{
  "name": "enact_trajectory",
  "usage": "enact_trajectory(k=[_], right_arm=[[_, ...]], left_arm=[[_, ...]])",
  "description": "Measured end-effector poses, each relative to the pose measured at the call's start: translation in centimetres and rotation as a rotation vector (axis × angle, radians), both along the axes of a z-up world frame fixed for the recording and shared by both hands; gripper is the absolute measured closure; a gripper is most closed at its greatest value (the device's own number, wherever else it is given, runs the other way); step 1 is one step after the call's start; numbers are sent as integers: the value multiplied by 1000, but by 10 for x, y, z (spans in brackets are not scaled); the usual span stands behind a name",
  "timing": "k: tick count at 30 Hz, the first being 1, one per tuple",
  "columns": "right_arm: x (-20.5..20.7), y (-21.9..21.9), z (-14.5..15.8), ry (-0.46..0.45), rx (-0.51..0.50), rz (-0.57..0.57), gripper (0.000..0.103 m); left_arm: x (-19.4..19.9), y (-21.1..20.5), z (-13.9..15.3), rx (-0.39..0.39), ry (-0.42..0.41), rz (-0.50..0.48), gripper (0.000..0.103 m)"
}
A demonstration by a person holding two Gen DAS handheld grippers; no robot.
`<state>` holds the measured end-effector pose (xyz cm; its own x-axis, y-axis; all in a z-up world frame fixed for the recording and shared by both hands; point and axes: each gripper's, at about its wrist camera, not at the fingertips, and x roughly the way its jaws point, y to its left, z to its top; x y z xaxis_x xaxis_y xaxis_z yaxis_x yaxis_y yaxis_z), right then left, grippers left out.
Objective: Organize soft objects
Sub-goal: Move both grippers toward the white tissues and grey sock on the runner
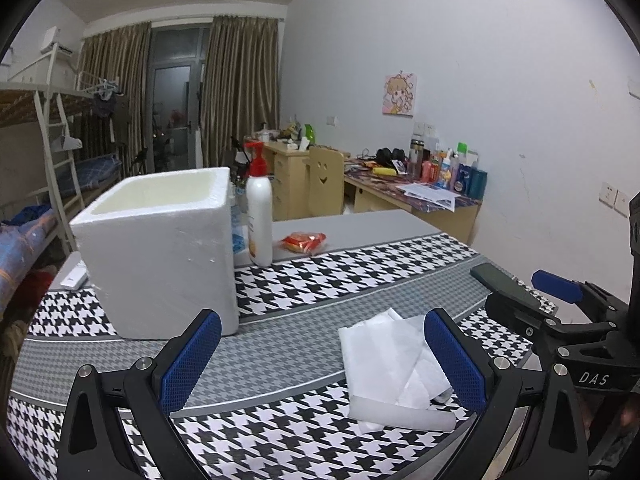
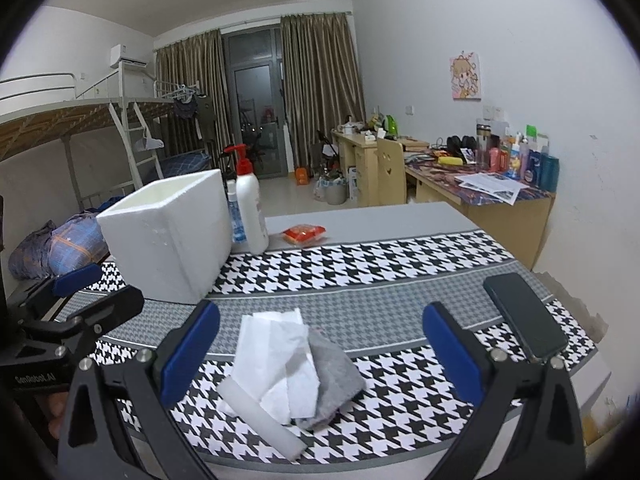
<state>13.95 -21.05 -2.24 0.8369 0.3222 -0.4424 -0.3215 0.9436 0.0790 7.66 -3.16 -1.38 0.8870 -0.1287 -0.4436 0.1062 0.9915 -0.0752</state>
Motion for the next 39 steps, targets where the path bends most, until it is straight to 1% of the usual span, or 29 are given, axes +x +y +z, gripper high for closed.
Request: enact_trajectory(k=[12,16,29,35,37,38,39], right_arm=[[5,-14,-21,59,-8,-7,1],[8,-19,-25,84,9,-3,1],[15,-32,-42,127,-22,-25,1],[17,-39,-42,143,-1,-27,1],[16,-39,-42,140,-12,-25,1],[16,-40,-43,141,-15,-24,1],[17,-40,-44,144,-15,-24,1]], left_arm=[[7,-15,-17,14,48,-32,1],[14,-20,-23,10,75,-46,1],[32,-32,-47,13,168,-67,1],[39,-38,-54,0,208,-87,1],[41,-39,-57,-7,225,-95,3],[43,-40,-58,-11,232,-101,6],[45,-42,-60,-16,240,-110,11]])
